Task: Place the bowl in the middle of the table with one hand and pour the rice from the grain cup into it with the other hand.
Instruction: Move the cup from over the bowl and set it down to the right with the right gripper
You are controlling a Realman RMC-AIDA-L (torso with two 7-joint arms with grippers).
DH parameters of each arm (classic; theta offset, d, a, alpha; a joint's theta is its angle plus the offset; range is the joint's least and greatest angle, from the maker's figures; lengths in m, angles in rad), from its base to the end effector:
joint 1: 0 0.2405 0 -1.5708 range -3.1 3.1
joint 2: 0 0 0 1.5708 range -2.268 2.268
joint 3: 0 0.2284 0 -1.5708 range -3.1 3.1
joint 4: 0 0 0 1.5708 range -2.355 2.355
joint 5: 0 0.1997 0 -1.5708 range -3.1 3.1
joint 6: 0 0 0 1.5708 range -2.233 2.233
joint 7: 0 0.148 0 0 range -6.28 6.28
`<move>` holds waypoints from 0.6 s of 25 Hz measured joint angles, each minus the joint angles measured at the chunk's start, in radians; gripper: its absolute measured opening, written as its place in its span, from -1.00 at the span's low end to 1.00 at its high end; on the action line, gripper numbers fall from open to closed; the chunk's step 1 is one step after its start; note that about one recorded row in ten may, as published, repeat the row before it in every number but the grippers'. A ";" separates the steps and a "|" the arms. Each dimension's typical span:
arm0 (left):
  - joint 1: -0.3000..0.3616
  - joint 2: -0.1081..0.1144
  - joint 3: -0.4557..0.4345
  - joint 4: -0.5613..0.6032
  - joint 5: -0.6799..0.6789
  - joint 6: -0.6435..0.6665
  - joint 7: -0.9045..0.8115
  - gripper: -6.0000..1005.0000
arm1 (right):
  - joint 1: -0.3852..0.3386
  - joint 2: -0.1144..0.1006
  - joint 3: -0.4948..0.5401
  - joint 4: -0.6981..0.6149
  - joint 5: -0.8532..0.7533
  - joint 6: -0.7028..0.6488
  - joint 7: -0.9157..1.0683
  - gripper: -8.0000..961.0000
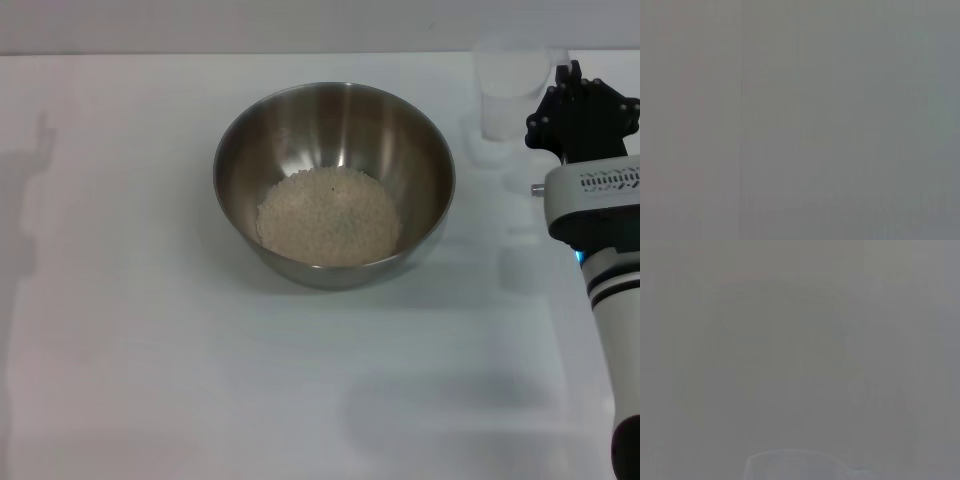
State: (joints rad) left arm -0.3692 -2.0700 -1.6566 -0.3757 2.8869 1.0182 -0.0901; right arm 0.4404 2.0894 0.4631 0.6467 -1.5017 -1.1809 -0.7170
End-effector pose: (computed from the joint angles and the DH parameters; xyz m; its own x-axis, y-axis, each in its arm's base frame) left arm -0.3076 0.3460 0.0730 0.7313 -0.1551 0.6642 0.6800 0.0891 -0.7278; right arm 0.2329 0.3173 -0.0378 0.8497 0.0298 -0.5264 -0.5272 0.0406 -0.8488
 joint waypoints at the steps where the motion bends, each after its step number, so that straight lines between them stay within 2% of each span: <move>1: -0.003 0.000 0.000 0.000 0.000 -0.001 0.000 0.40 | -0.004 0.000 0.000 0.001 0.001 0.001 0.009 -0.98; 8: -0.013 0.001 0.011 0.009 0.000 -0.004 0.001 0.40 | -0.031 0.000 0.000 -0.017 0.002 0.017 0.092 -0.98; 15: -0.013 0.002 0.015 0.010 0.000 -0.009 0.002 0.40 | -0.047 0.000 0.000 -0.110 0.002 0.058 0.260 -0.98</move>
State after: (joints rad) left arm -0.3823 -2.0680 -1.6412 -0.3653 2.8871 1.0091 -0.0879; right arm 0.3933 2.0892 0.4633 0.5365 -1.5000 -1.1226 -0.4571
